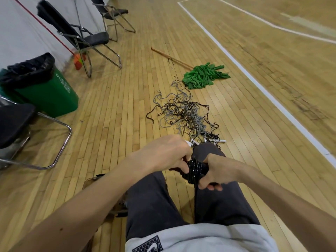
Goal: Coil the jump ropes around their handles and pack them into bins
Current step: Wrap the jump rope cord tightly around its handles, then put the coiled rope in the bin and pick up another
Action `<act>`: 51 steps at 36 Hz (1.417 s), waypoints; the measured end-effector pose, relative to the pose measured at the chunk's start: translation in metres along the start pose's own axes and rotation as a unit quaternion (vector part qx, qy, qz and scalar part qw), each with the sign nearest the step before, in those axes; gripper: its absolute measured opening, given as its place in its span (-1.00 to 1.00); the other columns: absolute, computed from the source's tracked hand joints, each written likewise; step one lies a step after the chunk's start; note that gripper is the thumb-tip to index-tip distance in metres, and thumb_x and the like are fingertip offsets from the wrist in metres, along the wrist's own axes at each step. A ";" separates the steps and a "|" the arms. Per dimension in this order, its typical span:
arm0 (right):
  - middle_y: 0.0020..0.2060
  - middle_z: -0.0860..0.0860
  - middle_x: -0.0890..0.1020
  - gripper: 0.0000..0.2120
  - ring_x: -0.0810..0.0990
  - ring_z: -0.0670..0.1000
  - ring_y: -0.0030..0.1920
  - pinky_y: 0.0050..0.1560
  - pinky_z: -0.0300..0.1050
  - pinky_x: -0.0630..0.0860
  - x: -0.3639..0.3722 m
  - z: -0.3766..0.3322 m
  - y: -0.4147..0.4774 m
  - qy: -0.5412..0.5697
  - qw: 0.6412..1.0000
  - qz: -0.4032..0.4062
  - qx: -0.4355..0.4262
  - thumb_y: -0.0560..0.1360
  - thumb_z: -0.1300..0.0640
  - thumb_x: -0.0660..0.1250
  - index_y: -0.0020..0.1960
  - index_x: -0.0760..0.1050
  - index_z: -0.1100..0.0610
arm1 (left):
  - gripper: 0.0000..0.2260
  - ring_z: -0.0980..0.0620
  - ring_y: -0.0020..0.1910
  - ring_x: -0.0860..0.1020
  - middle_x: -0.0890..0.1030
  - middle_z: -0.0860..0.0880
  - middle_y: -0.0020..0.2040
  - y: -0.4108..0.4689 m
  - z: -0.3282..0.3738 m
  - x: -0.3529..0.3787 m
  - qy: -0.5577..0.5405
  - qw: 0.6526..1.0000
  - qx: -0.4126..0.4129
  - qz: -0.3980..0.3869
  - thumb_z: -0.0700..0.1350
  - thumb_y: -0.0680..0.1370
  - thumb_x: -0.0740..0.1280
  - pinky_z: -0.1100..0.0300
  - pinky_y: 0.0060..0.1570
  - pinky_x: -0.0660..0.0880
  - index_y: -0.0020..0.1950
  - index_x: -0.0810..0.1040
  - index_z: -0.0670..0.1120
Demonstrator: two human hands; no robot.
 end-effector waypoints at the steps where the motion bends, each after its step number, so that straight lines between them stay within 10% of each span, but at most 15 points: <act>1: -0.39 0.01 0.62 -0.90 0.51 -0.04 -0.48 -0.34 -0.12 0.36 0.004 -0.002 -0.003 -0.008 1.000 -0.016 -0.006 0.44 0.17 0.48 -0.19 0.57 0.15 | -0.65 0.08 0.03 0.51 0.61 -0.01 0.01 0.001 0.003 -0.001 -0.007 1.000 0.004 -0.001 0.13 0.53 0.40 0.13 0.05 0.51 0.16 0.63 -0.09; 12: -0.40 0.00 0.61 -0.85 0.51 -0.03 -0.47 -0.35 -0.27 0.46 0.009 -0.020 -0.033 -0.031 0.992 -0.040 -0.117 0.45 0.24 0.48 -0.23 0.55 0.12 | -0.74 0.10 -0.39 0.52 0.59 -0.09 -0.29 -0.002 -0.013 0.008 -0.409 0.912 -0.021 0.026 -0.12 0.36 0.63 0.19 -0.38 0.49 -0.11 0.61 -0.17; 16: -0.41 0.00 0.63 -0.85 0.54 -0.02 -0.47 -0.32 -0.18 0.49 -0.001 -0.034 -0.035 -0.030 0.987 0.003 -0.158 0.43 0.23 0.50 -0.24 0.55 0.13 | -0.82 0.05 -0.29 0.53 0.57 -0.06 -0.25 -0.009 -0.027 0.013 -0.510 0.859 -0.012 0.040 -0.17 0.45 0.55 0.19 -0.25 0.49 -0.12 0.58 -0.20; 24: -0.36 0.13 0.62 -0.85 0.53 0.06 -0.42 -0.35 -0.27 0.47 -0.008 -0.080 -0.022 0.040 0.974 -0.013 -0.225 0.45 0.32 0.49 -0.19 0.54 0.34 | -0.89 0.08 -0.29 0.61 0.63 0.02 -0.23 -0.037 -0.052 0.019 -0.775 0.624 0.001 0.106 -0.24 0.48 0.48 0.20 -0.23 0.60 -0.16 0.66 -0.04; 29: -0.43 0.06 0.54 -0.81 0.45 0.01 -0.43 -0.36 -0.25 0.38 0.008 -0.109 0.001 0.110 0.961 -0.100 -0.234 0.42 0.28 0.49 -0.30 0.54 0.12 | -0.84 0.15 -0.21 0.61 0.67 0.07 -0.18 -0.065 -0.078 0.029 -0.805 0.568 -0.009 0.174 0.06 0.38 0.55 0.30 -0.21 0.55 -0.22 0.71 -0.01; 33: -0.41 0.08 0.52 -0.76 0.42 0.01 -0.47 -0.49 -0.29 0.30 0.016 -0.139 0.037 0.191 0.951 -0.106 -0.217 0.29 0.13 0.55 -0.22 0.50 0.17 | -0.73 0.02 -0.04 0.60 0.71 -0.01 -0.06 -0.095 -0.123 0.044 -0.804 0.508 -0.085 0.296 -0.17 0.66 0.18 0.15 -0.03 0.57 -0.03 0.68 -0.09; 41: -0.34 0.09 0.57 -0.84 0.46 -0.04 -0.48 -0.57 -0.31 0.22 0.066 -0.203 0.121 0.259 0.947 -0.117 -0.148 0.36 0.23 0.49 -0.17 0.52 0.19 | -0.61 -0.02 0.06 0.53 0.63 -0.08 0.10 -0.169 -0.197 0.094 -0.727 0.531 -0.217 0.378 -0.06 0.70 -0.03 0.07 -0.03 0.49 0.32 0.51 -0.15; 47: -0.28 0.10 0.62 -0.86 0.58 -0.01 -0.39 -0.51 -0.30 0.41 0.110 -0.240 0.186 0.189 0.971 -0.125 -0.079 0.46 0.25 0.51 -0.04 0.59 0.24 | -0.49 0.03 0.13 0.62 0.67 -0.02 0.14 -0.219 -0.250 0.133 -0.669 0.560 -0.300 0.386 0.24 0.50 0.30 0.01 0.04 0.53 0.24 0.58 -0.12; 51: -0.21 0.12 0.63 -0.52 0.62 0.01 -0.36 -0.47 -0.25 0.48 0.140 -0.258 0.230 0.166 0.978 -0.126 -0.033 0.43 0.22 0.55 0.26 0.45 0.27 | -0.41 -0.04 0.20 0.62 0.68 -0.06 0.17 -0.245 -0.287 0.175 -0.680 0.530 -0.351 0.364 0.29 0.47 0.42 -0.02 0.24 0.52 0.29 0.58 -0.12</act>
Point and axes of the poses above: each hand's wrist, its own y-axis towards the middle knuckle, its own x-axis out of the palm, z = x × y, the point moved 7 cm from there along y, towards the middle knuckle
